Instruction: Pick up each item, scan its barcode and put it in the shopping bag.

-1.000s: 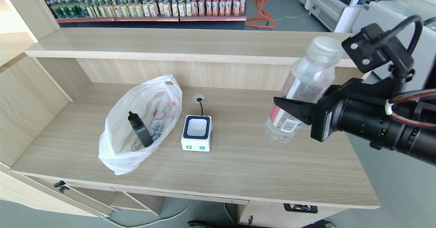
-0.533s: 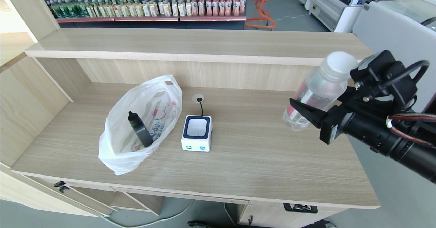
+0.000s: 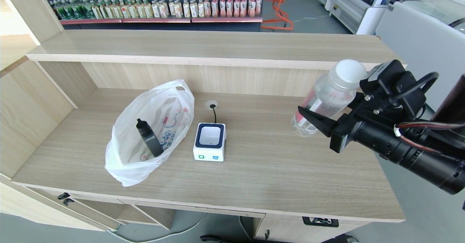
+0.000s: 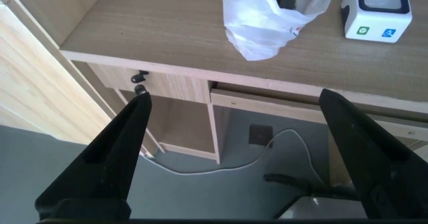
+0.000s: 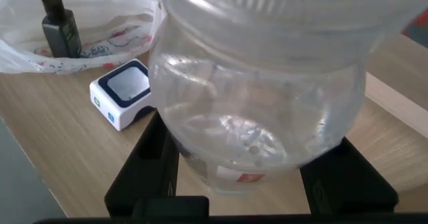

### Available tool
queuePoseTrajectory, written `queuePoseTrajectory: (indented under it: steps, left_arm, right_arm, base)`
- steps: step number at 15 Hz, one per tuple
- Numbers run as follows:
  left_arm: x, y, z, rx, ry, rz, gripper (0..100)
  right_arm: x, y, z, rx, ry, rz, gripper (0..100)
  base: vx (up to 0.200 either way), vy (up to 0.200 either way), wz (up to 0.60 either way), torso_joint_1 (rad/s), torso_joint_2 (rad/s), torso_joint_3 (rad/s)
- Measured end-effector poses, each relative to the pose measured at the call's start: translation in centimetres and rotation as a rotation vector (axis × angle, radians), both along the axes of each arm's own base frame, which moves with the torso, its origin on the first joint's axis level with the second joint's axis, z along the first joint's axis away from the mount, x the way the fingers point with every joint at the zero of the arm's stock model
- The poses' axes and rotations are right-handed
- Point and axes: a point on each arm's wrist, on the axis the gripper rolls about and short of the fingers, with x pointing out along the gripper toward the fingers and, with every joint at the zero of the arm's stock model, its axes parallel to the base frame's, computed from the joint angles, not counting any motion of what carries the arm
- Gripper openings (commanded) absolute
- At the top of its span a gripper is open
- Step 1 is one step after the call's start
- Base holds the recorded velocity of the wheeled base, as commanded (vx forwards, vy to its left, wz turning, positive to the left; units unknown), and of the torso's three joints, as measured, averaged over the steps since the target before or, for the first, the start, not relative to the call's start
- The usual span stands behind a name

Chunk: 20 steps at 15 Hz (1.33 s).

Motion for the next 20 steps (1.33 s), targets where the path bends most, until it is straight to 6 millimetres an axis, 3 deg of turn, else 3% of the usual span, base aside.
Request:
queuePoseTrajectory:
  steps: [8,14,20]
  left_arm:
    - [0.0,0.0,0.0,0.0,0.0,0.0,100]
    - [0.0,0.0,0.0,0.001,0.0,0.001,100]
    - [0.0,0.0,0.0,0.001,0.0,-0.001,100]
  right_arm:
    - [1.1,0.7,-0.3,0.017,-0.025,0.018,0]
    - [3.2,1.1,-1.6,0.004,-0.015,0.037,0]
    - [4.6,1.3,-2.5,0.002,-0.01,0.094,0]
  base:
    - [0.0,0.2,0.0,0.004,0.0,0.002]
    - [0.0,0.0,0.0,0.0,0.0,0.0]
    - [0.2,0.0,0.0,-0.002,0.0,0.005]
